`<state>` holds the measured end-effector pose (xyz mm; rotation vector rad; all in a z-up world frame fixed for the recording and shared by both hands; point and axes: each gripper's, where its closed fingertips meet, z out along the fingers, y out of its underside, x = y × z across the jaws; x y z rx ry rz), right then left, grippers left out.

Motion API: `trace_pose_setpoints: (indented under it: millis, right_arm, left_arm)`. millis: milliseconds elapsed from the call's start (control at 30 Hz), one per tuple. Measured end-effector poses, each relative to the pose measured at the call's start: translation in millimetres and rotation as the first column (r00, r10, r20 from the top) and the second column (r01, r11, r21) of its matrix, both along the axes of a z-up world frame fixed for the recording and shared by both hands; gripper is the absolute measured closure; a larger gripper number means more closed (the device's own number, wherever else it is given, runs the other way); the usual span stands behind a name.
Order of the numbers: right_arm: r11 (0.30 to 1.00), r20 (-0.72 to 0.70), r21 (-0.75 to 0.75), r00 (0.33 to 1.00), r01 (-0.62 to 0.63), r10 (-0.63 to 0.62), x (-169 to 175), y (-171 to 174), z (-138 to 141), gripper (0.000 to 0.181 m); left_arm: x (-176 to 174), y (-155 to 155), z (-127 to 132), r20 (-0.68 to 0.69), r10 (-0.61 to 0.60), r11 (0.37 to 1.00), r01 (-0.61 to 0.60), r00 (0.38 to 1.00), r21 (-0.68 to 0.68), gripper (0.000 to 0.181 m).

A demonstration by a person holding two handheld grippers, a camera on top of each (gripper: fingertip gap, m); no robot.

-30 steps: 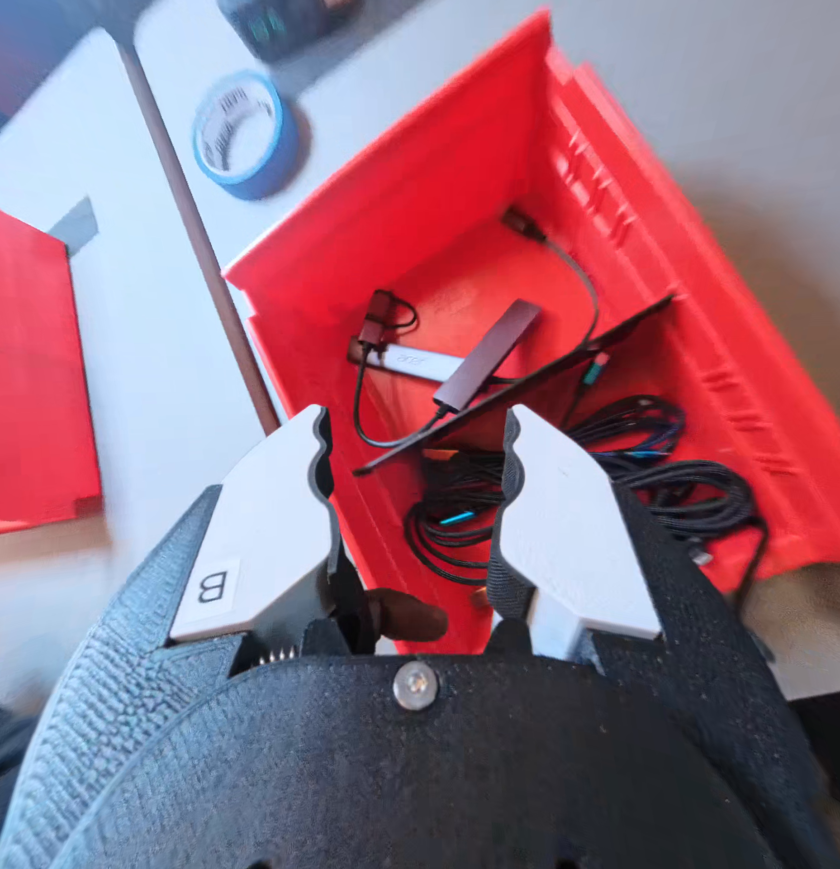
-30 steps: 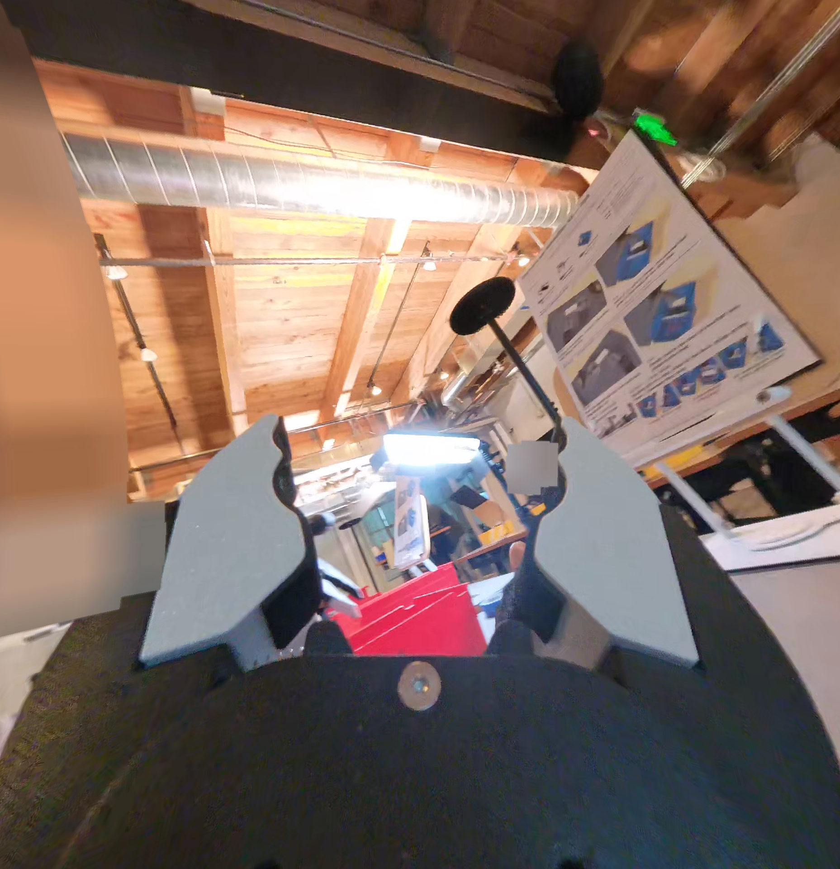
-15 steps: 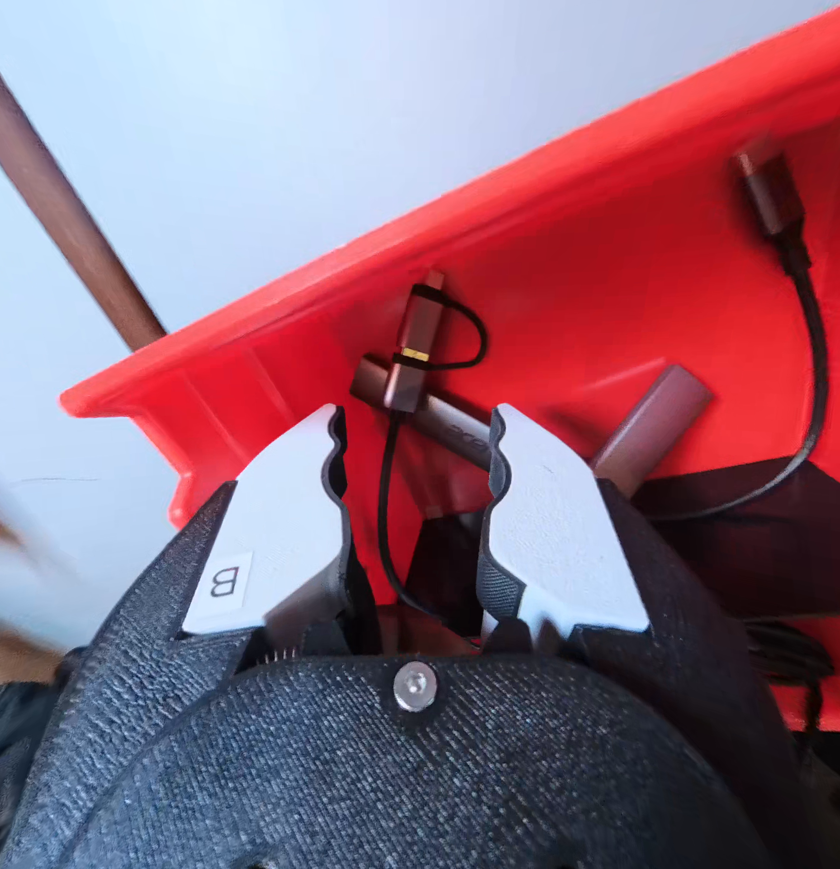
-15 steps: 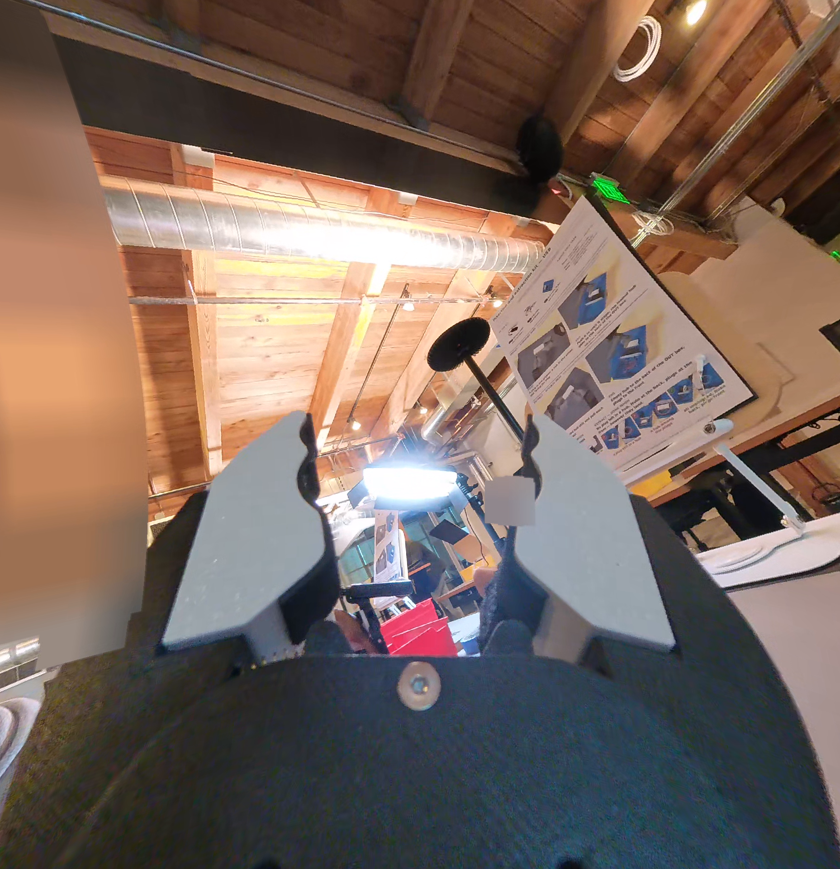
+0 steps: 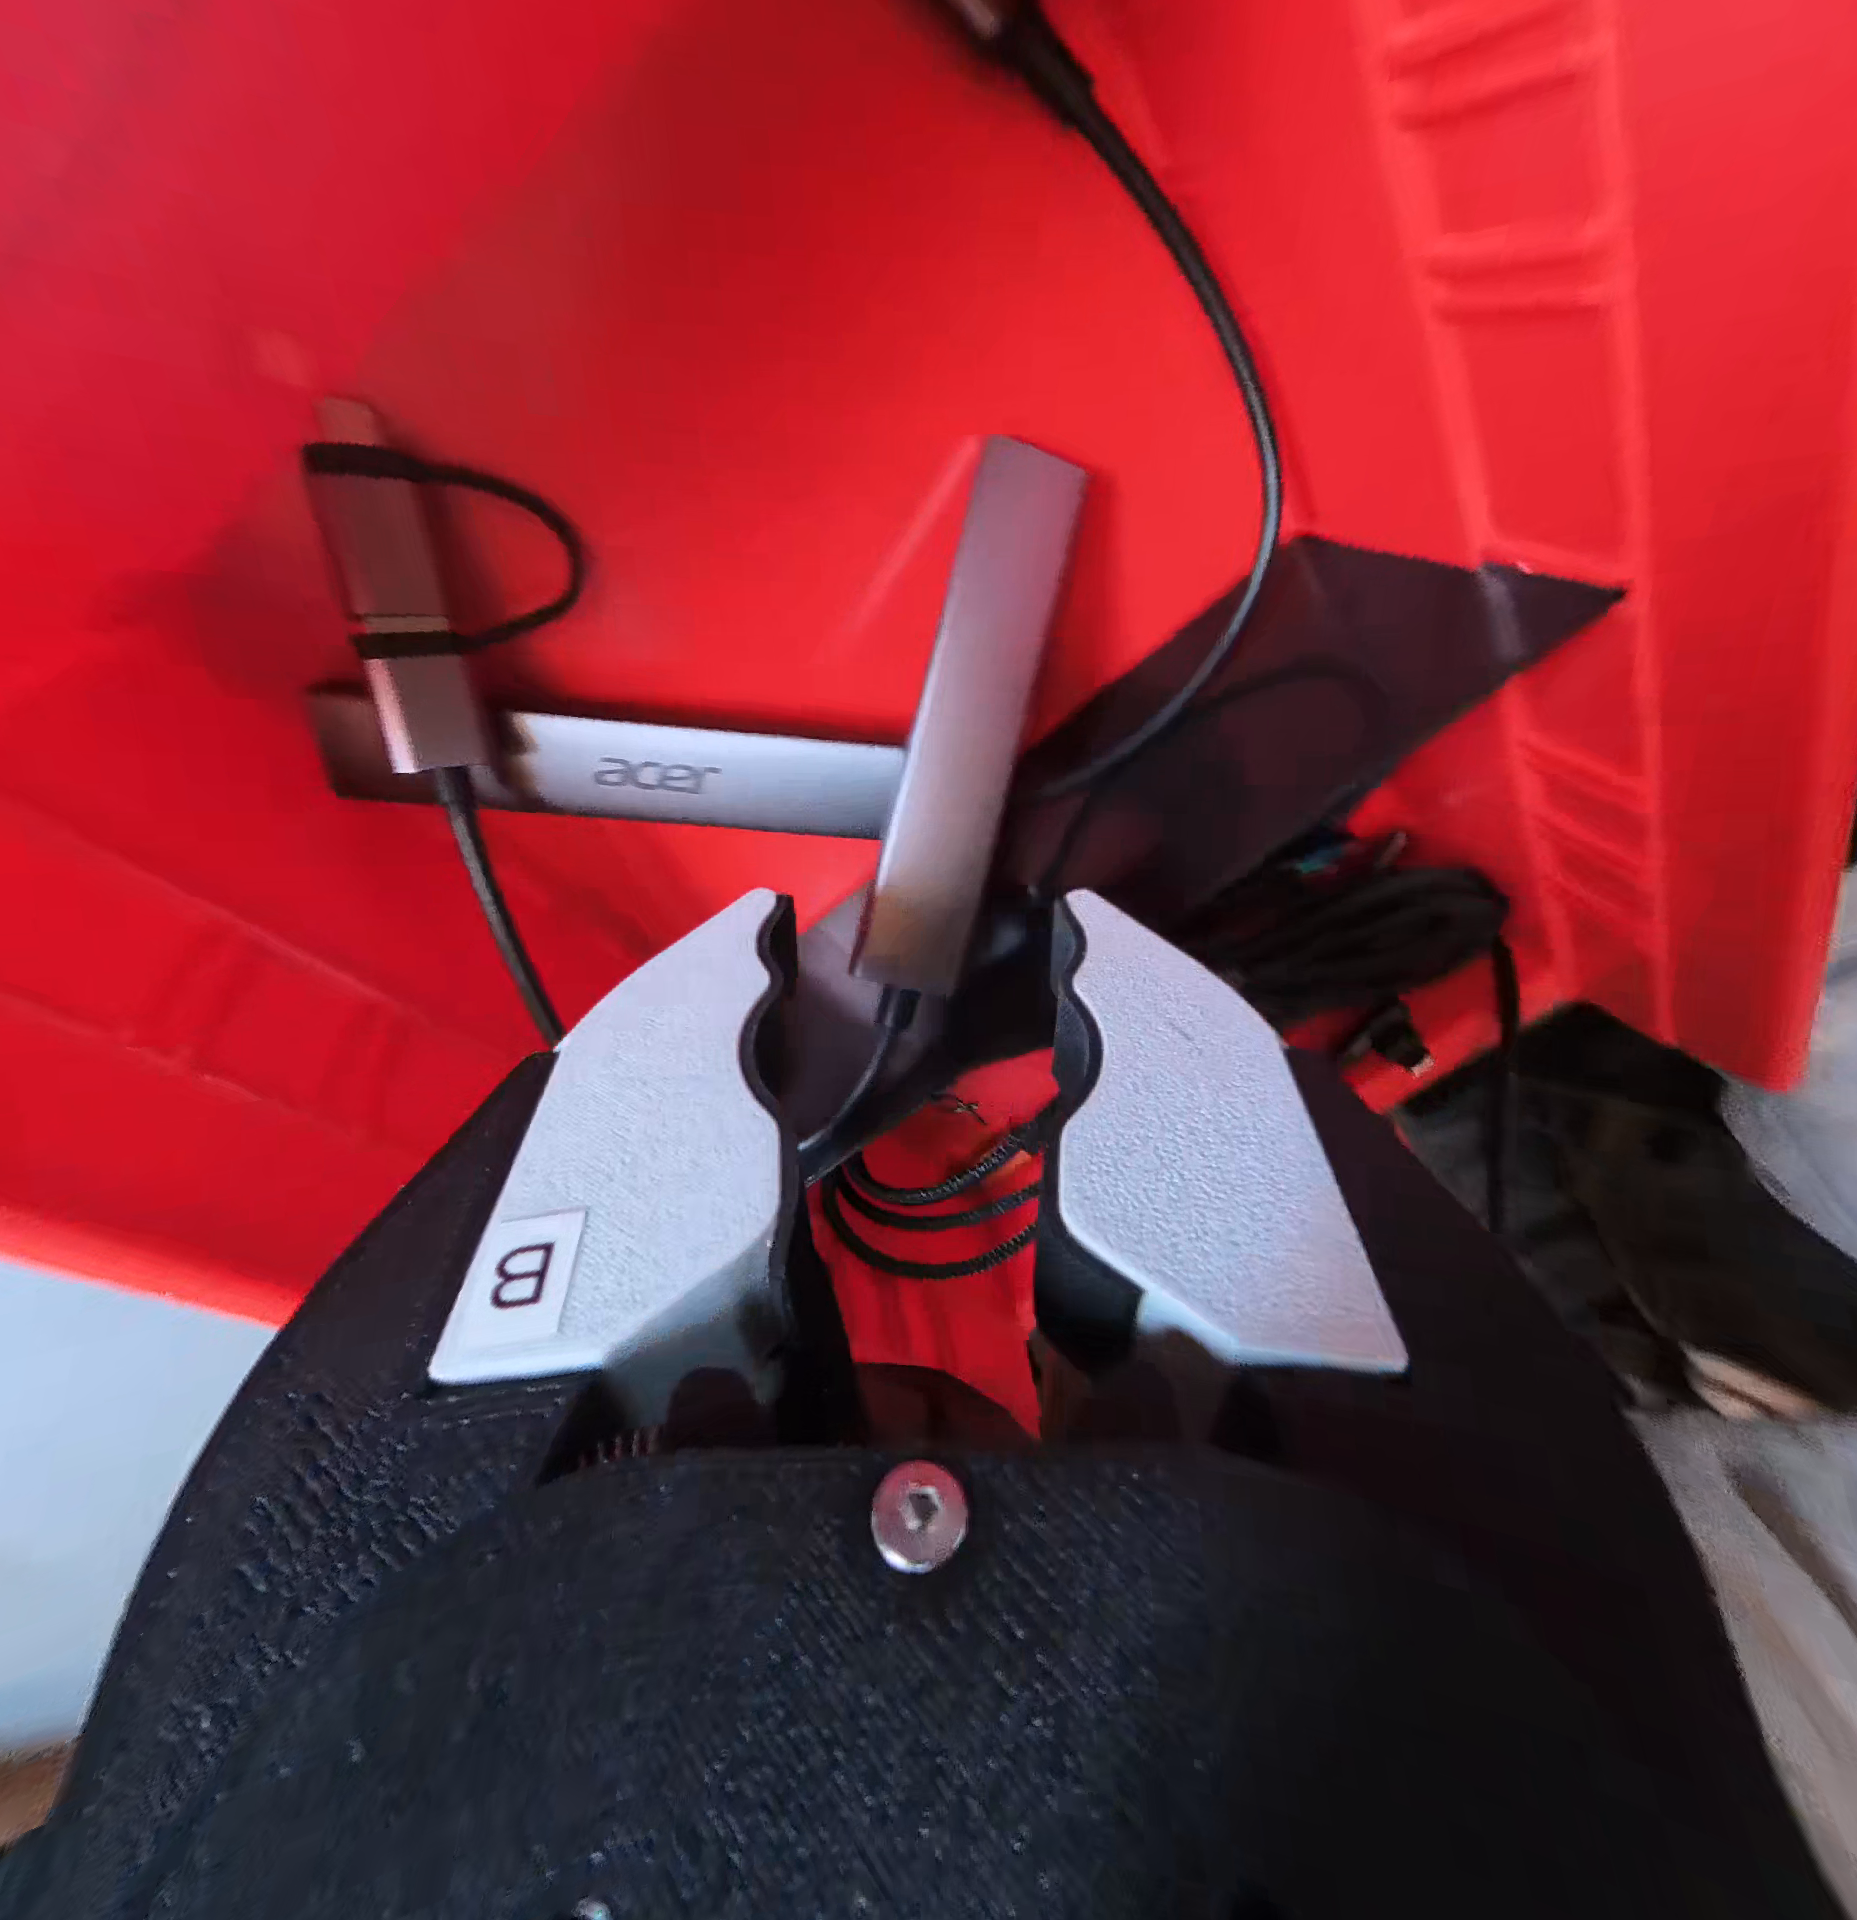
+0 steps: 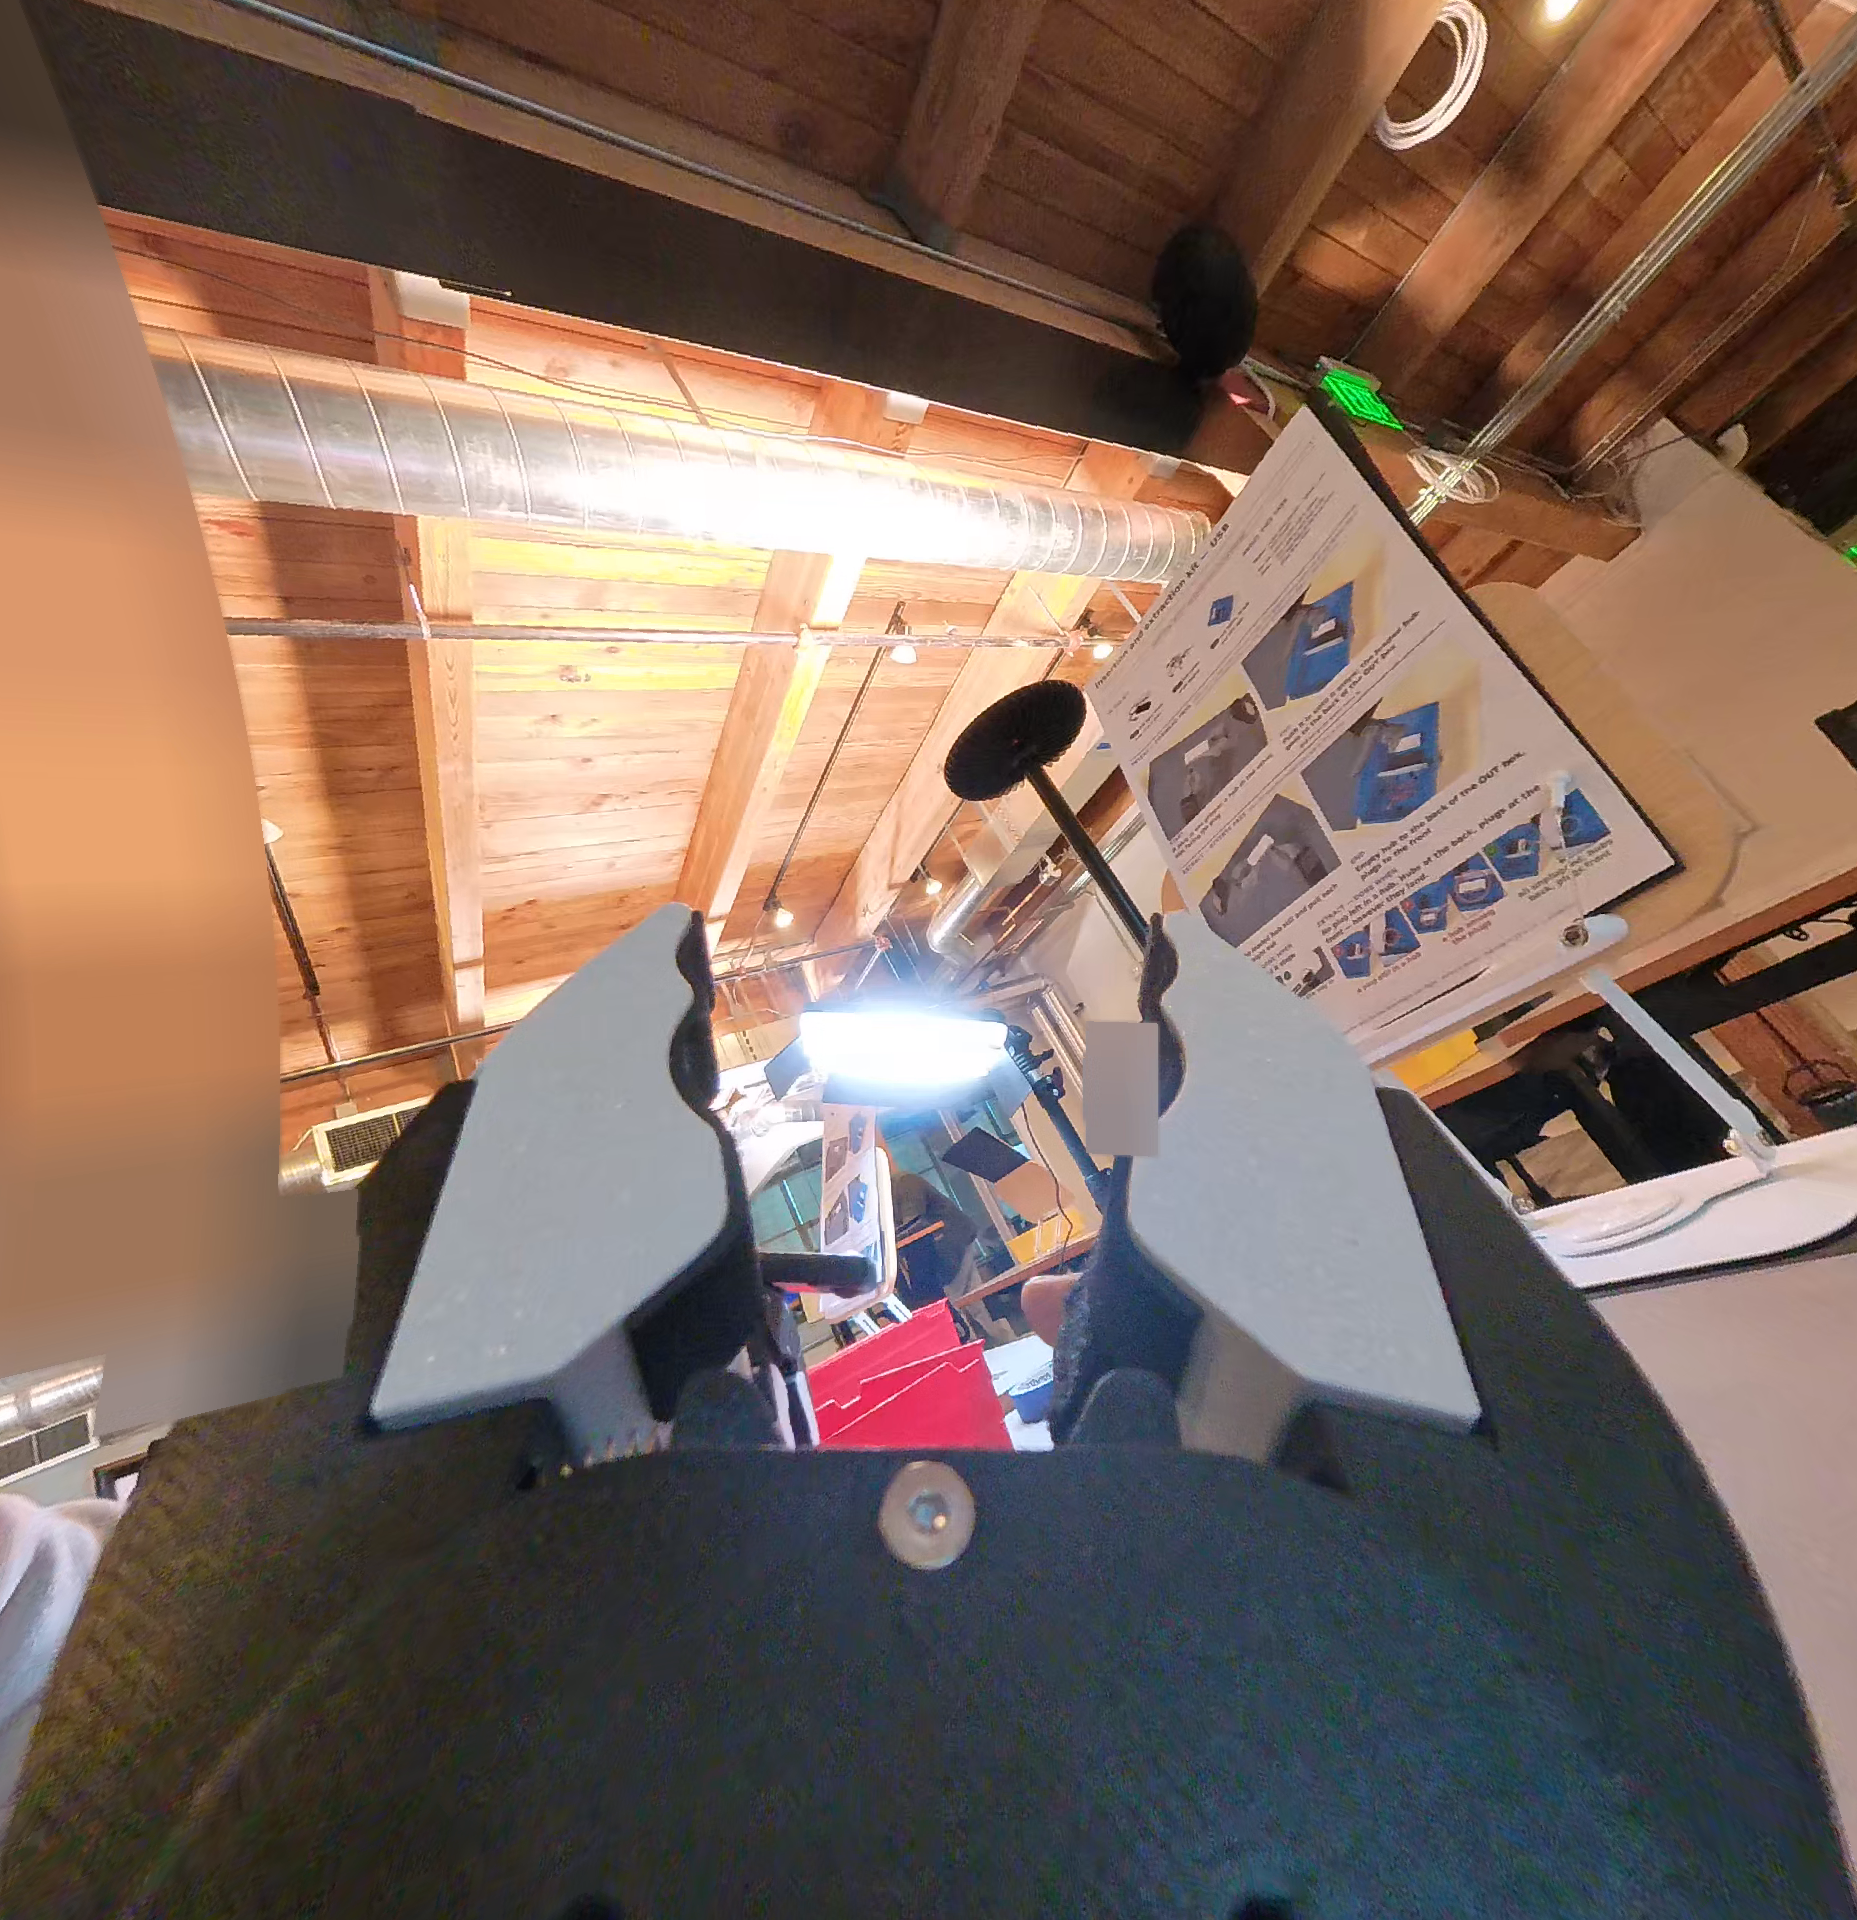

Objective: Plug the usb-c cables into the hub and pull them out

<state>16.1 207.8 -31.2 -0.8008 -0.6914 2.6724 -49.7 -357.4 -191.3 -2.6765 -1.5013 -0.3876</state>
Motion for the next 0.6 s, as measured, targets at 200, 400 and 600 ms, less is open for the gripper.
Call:
trace_pose_setpoints:
  millis: [200,400,600]
  right_arm:
    - [1.000,0.006,-0.001,1.000,0.001,-0.001,-1.6,0.7,-1.0,0.104]
    - [1.000,0.022,-0.012,1.000,0.012,-0.012,-4.8,4.4,-2.6,0.105]
    - [0.999,0.033,-0.028,0.999,0.017,-0.016,-5.8,7.4,-3.8,0.106]
  left_arm:
    - [6.1,1.3,-17.4,0.111,-0.013,0.998,0.006,0.994,0.064,0.139]
    - [11.2,8.3,-13.7,0.128,-0.088,0.989,0.071,0.988,0.126,0.157]
    - [-19.8,26.9,71.5,-0.308,-0.107,0.956,0.183,0.945,0.230,0.157]
